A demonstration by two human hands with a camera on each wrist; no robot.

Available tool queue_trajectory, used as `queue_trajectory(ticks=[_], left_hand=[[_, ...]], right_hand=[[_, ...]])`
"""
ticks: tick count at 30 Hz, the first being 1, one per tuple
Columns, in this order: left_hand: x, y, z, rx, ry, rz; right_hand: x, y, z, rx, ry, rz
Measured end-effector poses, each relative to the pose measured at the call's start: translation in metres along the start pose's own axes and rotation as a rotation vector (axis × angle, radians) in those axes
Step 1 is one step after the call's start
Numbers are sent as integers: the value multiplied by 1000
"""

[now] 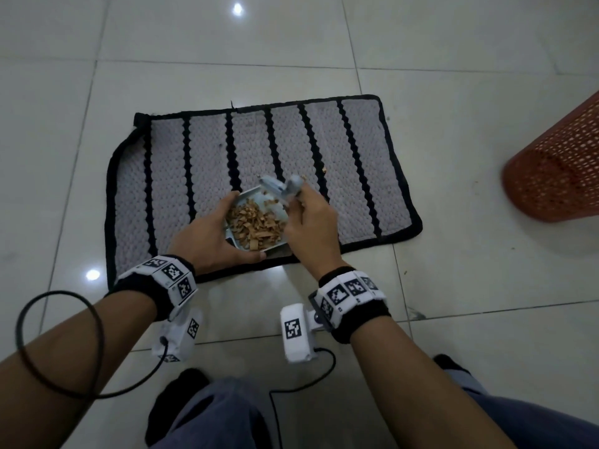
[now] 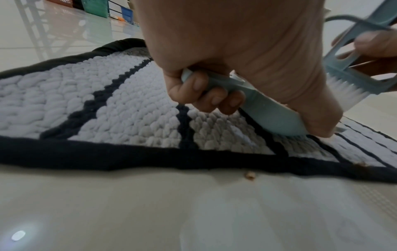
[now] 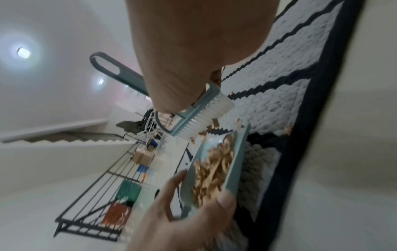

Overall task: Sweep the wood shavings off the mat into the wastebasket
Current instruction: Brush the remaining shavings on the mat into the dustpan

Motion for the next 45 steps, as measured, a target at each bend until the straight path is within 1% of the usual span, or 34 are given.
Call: queue_trajectory(ticks=[1,2,5,6,8,10,16,18,22,25,30,34,35,38,40,43,45], left_hand=[[3,2,-1,-10,7,-11],[6,4,-2,-21,18,-24],[17,9,-4,-37,54,-74],[19,9,-4,-35,59,-90],[18,9,-2,-33,55,-108],[15,9,1,-41,44,-129],[21,13,7,-73,37,-294],[24,15,6,-92,36,-310],[26,16,4,-93,42,-290],[28,16,0,-51,28,-182],[35,13,-7,51,49,-51],[35,9,-10,98,48,29],[34,8,-10,102,48,53],[31,7,-9,102,51,101],[31,6,-9,105,52,123],[30,8,-10,103,55,146],[29,8,-10,100,56,152]], right_hand=[[-6,6,4,-12,-21,-3],[-12,9,9,8,-45,4],[-23,3,19,170,-137,115],[-24,1,22,199,-154,162],[-22,-1,23,227,-160,212],[-21,-7,21,258,-158,208],[-48,1,15,203,-256,219],[-51,6,14,196,-250,209],[-50,16,18,179,-236,176],[-50,23,23,203,-219,162],[-55,26,29,337,-199,38],[-54,17,30,522,-178,-80],[-53,12,31,548,-161,-116],[-48,6,39,513,-114,-177],[-42,10,44,474,-102,-158],[-40,23,49,421,-121,-89],[-47,30,46,425,-149,-93]])
Point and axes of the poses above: each hand's wrist, its own z-axis towards the middle knuckle, its own y-axis out of the back of the hand, x = y × z, the point moved 10 cm from there along z, towards the middle knuckle, and after that the axes turned 2 degrees about -z, right-handed, at the moved point
